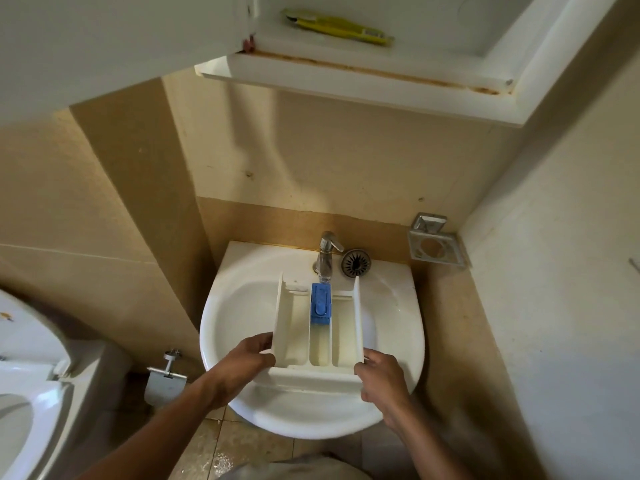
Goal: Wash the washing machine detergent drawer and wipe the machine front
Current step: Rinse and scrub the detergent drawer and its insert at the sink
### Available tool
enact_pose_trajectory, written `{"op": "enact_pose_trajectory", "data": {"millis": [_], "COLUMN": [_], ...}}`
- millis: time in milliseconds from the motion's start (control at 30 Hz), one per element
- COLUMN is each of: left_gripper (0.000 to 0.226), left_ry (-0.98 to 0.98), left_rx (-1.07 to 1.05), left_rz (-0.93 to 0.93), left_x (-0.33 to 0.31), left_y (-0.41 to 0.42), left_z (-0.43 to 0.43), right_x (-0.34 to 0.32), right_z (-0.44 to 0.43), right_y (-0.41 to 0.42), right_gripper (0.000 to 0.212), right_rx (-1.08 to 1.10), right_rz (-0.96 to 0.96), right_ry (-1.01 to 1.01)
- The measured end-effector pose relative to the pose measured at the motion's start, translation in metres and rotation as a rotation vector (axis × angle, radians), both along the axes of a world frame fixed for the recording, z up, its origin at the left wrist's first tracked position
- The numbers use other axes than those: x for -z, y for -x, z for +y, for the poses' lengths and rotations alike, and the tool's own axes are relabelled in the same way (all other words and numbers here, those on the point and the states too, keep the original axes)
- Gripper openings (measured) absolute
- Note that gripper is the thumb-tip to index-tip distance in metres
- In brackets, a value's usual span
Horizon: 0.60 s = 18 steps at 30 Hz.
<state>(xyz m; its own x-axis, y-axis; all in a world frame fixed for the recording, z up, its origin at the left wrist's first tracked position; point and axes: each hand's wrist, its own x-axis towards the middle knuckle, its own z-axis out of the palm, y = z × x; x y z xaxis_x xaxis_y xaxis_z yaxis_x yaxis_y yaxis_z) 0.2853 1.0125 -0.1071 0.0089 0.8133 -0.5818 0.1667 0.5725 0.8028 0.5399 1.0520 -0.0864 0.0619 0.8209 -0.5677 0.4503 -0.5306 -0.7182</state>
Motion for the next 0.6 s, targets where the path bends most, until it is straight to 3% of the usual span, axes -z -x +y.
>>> {"op": "enact_pose_trajectory", "data": {"millis": [100,300,433,600], "left_gripper": [0.052,0.066,0.055,0.058], "left_ry": [0.000,-0.020,-0.023,-0.016], "left_rx": [0.003,-0.011,-0.014,-0.019], "left_rz": [0.006,-0.016,0.007,0.018], "left_x": [-0.0011,0.0021,0.0001,0.0039], "left_y": [-0.0070,-0.0076,-0.0107,-0.0096], "left_z": [0.0013,0.0014,0.0018,0.0035], "right_x": [0.0010,0.0009,0.0025,0.0016], "right_z": [0.0009,0.0034,0.0026,0.0043], "right_y": [0.0001,0.0001,-0.0002,0.0009], "right_gripper": [0.031,0.040,0.043,0.044], "right_rx": [0.006,0.008,0.012,0.020], "right_rz": [0.023,0.039,0.048,0.055], "right_ry": [-0.022,-0.037,-0.043,-0.055]}}
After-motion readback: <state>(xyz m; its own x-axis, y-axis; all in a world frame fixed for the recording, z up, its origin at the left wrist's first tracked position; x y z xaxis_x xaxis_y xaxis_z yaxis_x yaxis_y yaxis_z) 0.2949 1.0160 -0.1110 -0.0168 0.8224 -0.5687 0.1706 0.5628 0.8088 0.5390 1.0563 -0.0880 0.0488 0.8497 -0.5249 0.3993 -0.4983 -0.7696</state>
